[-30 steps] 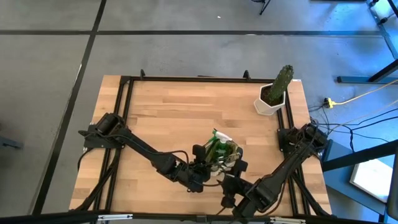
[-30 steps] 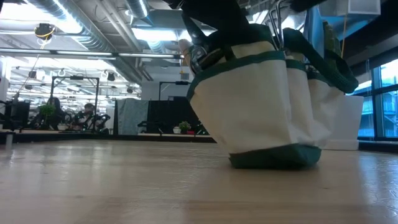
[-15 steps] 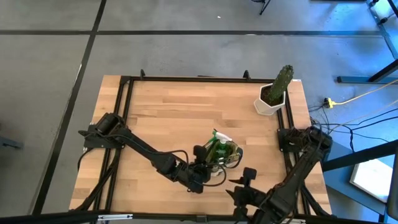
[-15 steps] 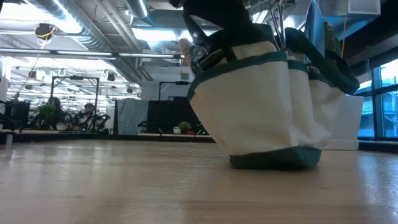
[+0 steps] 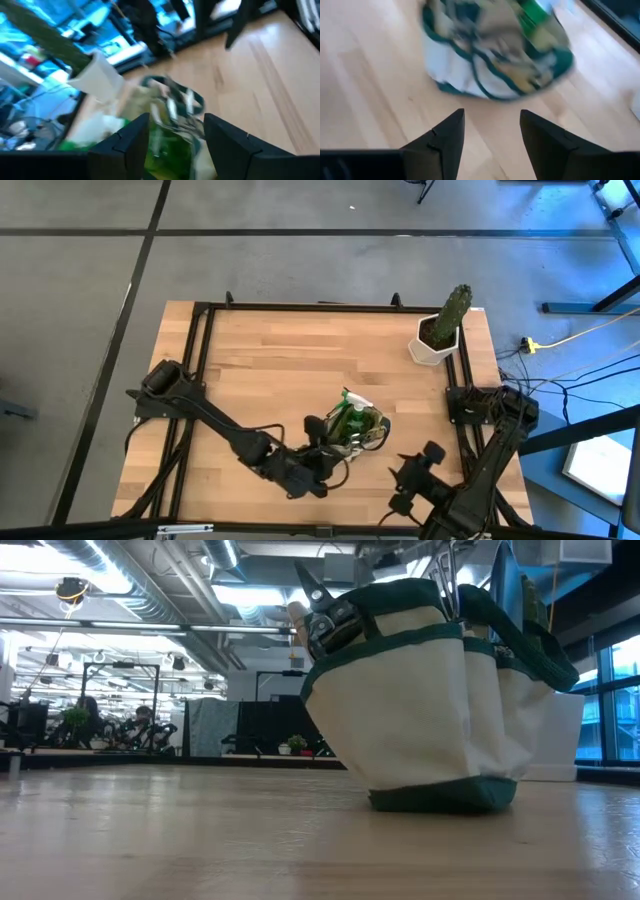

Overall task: Pick & Place Garden tools in Gardening bag
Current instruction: Adjust the green gardening bag

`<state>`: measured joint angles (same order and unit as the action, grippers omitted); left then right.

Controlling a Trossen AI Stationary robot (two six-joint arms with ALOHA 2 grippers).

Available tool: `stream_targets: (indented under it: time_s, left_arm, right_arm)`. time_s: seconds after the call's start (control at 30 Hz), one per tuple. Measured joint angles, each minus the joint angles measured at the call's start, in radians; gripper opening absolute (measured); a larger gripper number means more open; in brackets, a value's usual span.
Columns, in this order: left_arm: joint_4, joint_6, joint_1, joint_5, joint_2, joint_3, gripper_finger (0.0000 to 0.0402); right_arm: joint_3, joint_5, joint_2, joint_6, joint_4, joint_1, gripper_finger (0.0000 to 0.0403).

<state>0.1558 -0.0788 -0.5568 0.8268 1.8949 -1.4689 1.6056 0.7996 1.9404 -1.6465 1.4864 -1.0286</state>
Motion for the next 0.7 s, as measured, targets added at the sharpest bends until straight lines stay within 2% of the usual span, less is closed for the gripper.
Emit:
stream_targets:
  time_s: [0.07,0.17,0.37,0.57,0.63,0.7]
  left_arm:
    - [-0.006,0.003,-0.019,0.036,-0.021,0.0,0.0178]
    - [-0.005,0.013,-0.053,0.026,-0.049,0.0,0.0161]
    - [0.082,0.029,-0.096,-0.119,-0.064,0.002,0.0124]
    - [0.35,0.254,-0.097,-0.093,-0.064,0.003,0.0103]
    - [0.388,0.344,-0.089,-0.093,-0.064,0.003,0.0101]
    - [0.393,0.398,-0.085,-0.126,-0.064,0.003,0.0101]
  right_arm:
    - [-0.023,-0.043,0.0,-0.076,0.03,-0.012,0.0193]
    - [-0.074,-0.109,0.0,-0.112,0.001,-0.024,0.0193]
    - [-0.207,-0.161,0.0,-0.044,-0.232,-0.056,0.0193]
    - [-0.306,-0.305,0.0,0.195,-0.612,-0.048,0.0193]
    - [-0.307,-0.302,0.0,0.214,-0.631,-0.048,0.0193]
    - [-0.307,-0.3,0.0,0.158,-0.613,-0.04,0.0193]
